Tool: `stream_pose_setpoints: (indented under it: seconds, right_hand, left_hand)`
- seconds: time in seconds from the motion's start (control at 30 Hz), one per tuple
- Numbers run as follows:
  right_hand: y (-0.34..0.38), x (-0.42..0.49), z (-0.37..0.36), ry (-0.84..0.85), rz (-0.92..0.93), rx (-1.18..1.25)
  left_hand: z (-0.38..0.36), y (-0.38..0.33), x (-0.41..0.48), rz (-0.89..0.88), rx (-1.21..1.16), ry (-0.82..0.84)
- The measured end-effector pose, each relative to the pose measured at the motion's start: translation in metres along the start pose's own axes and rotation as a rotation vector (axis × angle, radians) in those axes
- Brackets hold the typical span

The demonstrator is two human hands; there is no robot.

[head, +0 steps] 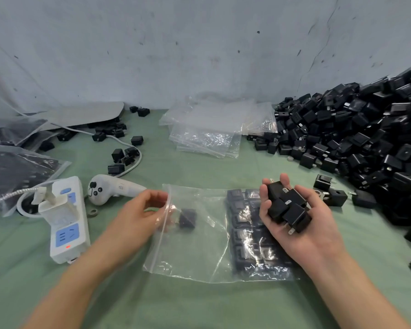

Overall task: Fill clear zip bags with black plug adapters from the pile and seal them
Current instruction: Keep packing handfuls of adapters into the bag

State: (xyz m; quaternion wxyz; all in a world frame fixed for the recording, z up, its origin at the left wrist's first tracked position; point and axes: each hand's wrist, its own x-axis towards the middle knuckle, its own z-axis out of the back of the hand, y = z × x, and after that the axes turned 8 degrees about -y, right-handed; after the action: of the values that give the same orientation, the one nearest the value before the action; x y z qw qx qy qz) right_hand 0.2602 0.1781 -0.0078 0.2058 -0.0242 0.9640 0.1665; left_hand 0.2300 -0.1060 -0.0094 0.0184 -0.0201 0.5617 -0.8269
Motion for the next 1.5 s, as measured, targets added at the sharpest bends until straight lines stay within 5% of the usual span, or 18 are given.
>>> stream_pose_setpoints:
  seconds: [0.07,0.17,0.67,1.13,1.4,1.5]
  right_hand:
    - [0.000,0.001,0.000,0.004,-0.002,-0.002]
    - [0.000,0.001,0.000,0.007,-0.004,-0.008]
    - [0.000,0.002,0.001,0.039,-0.016,0.023]
    - [0.002,0.001,0.002,0.045,-0.043,0.050]
    - [0.002,0.003,0.002,0.032,-0.049,0.034]
    - [0.002,0.003,0.003,0.036,-0.050,0.032]
  left_hand:
    - [0.000,-0.006,-0.002,0.208,-0.231,0.102]
    - [-0.003,-0.010,-0.004,0.376,-0.255,0.249]
    - [-0.043,-0.026,0.026,0.543,-0.745,0.493]
    - [-0.037,0.014,0.033,0.454,-0.753,0.453]
    - [-0.034,-0.005,0.039,0.395,-0.542,0.794]
    - [-0.031,-0.008,0.043,0.384,-0.485,0.779]
